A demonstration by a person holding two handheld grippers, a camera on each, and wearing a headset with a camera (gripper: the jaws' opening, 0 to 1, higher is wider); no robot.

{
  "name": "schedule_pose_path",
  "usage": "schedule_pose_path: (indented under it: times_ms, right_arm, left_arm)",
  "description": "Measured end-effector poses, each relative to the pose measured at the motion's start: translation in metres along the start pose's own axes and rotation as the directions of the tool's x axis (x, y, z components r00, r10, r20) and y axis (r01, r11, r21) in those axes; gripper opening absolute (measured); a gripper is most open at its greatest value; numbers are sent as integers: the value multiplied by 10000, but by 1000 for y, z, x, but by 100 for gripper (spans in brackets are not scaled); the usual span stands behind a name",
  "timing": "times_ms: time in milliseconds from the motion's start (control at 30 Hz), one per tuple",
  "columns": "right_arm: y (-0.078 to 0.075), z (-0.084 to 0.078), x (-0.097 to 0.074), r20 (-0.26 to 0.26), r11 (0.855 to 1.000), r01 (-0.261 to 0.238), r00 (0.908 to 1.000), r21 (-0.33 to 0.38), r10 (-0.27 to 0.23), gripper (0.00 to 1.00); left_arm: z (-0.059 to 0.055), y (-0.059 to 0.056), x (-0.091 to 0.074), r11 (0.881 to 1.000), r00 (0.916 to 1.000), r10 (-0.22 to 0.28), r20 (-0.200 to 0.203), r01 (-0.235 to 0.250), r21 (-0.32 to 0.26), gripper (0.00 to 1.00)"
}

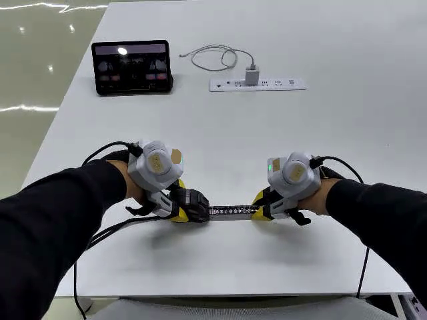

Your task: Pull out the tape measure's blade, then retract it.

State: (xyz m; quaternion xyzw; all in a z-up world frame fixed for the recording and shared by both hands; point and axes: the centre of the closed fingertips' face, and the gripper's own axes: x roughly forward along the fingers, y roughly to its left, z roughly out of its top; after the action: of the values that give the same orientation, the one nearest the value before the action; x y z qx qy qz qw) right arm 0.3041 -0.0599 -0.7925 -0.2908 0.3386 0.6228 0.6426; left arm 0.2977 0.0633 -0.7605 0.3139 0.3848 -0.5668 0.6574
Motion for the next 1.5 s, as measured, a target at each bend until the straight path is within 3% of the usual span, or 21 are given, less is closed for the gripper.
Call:
schedule_pose_path:
  times_ms: [1500]
  right_arm:
    - [-5,-25,-17,-90,9999,126,9999,95,-125,9]
  left_arm:
    - [-1,1,2,10000,10000,18,-93,-18,-65,32]
